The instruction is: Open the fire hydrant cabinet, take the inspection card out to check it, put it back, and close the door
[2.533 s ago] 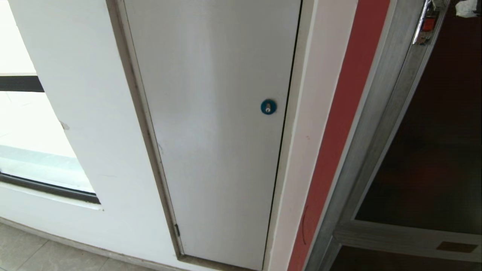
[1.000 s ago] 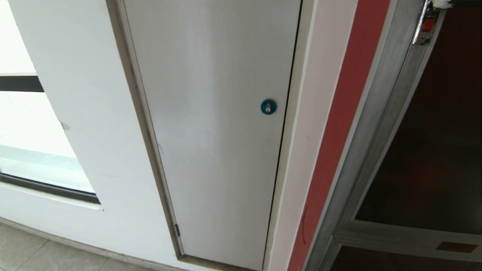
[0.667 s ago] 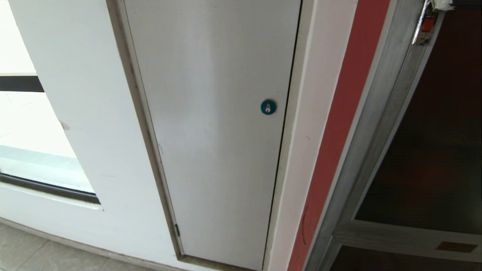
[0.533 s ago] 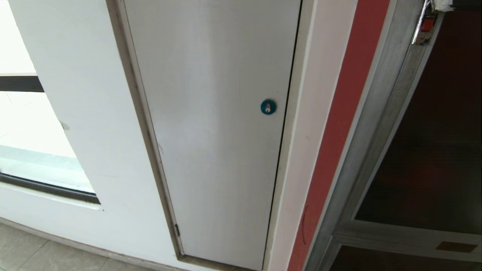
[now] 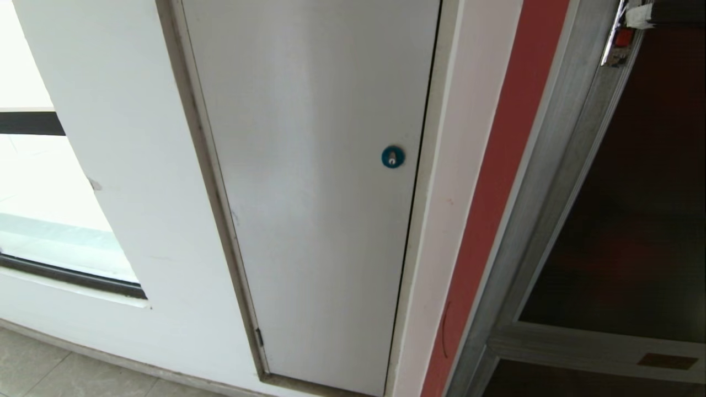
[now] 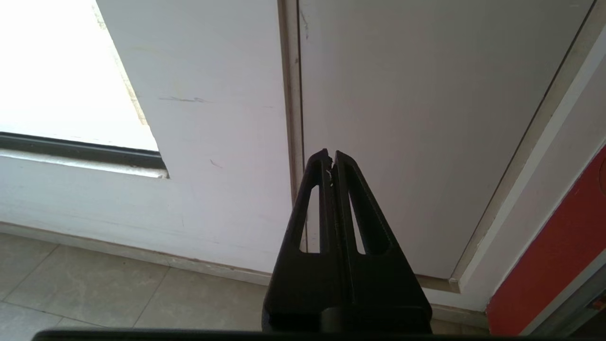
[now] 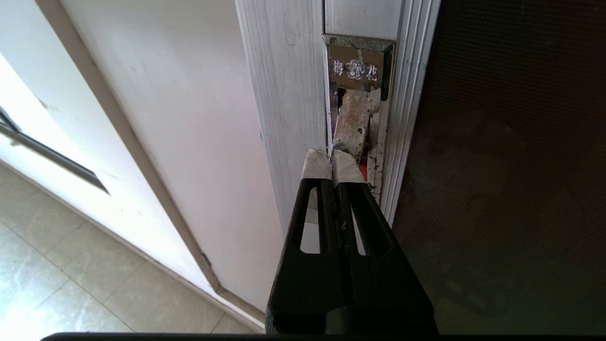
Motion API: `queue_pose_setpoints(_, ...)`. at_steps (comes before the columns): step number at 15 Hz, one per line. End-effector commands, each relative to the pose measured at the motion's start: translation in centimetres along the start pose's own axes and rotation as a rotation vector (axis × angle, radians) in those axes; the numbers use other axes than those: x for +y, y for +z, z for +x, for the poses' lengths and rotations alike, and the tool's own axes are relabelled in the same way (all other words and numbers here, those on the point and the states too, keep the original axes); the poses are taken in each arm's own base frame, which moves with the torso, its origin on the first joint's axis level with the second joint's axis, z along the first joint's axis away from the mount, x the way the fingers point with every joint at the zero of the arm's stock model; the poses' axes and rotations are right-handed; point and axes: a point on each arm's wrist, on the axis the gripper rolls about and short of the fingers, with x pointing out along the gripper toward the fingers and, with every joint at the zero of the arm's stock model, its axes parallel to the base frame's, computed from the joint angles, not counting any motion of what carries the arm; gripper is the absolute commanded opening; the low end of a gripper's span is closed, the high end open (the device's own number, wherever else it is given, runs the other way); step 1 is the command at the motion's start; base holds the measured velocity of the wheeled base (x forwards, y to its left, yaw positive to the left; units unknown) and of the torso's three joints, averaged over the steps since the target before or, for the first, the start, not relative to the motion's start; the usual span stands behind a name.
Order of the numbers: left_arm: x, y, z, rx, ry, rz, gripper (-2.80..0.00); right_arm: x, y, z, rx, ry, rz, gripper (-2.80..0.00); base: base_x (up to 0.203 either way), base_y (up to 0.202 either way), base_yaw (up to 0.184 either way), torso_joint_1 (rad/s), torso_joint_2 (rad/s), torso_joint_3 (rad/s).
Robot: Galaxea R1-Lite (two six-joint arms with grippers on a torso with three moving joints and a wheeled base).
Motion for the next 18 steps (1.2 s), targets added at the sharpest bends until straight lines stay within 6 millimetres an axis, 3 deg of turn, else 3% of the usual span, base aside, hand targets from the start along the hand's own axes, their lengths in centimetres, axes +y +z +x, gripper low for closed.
queue_pose_setpoints(1,0.0,-0.2,0.1,0.006,0.000,0.000,-2.80,-0.2,-0.2,0.7,0.015,-0.004,0.004,-2.80,0.000,0.000,0.000,0.000,0.00,0.000)
queue_pose_setpoints(18,0.0,-0.2,0.1,0.007,0.000,0.000,-2.80,-1.2,-0.4,1.8,0.018,-0.035,0.009,-2.80,0.000,0.000,0.000,0.000,0.00,0.000)
